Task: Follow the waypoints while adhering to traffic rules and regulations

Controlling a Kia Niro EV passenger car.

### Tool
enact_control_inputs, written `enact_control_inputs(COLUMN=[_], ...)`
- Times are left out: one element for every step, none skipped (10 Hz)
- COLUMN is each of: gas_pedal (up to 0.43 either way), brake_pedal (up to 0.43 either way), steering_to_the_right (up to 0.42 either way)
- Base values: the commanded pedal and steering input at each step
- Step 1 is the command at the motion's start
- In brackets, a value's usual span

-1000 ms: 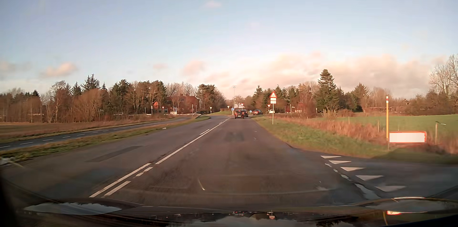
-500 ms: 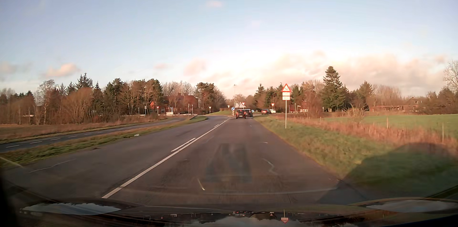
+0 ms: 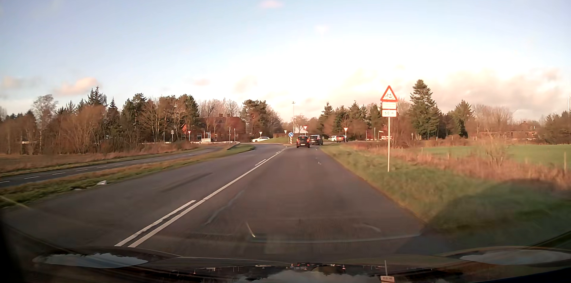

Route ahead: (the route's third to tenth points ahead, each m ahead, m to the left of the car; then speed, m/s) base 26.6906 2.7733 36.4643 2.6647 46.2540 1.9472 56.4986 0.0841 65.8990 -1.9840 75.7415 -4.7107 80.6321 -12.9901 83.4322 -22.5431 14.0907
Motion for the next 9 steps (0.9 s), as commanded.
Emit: enact_control_inputs(gas_pedal=[0.028, 0.028, 0.028, 0.028, 0.028, 0.028, 0.028, 0.028, 0.0], brake_pedal=[0.0, 0.0, 0.0, 0.0, 0.0, 0.0, 0.0, 0.0, 0.0], steering_to_the_right=[-0.003, -0.003, -0.002, -0.003, -0.002, -0.001, -0.001, 0.0, 0.0])
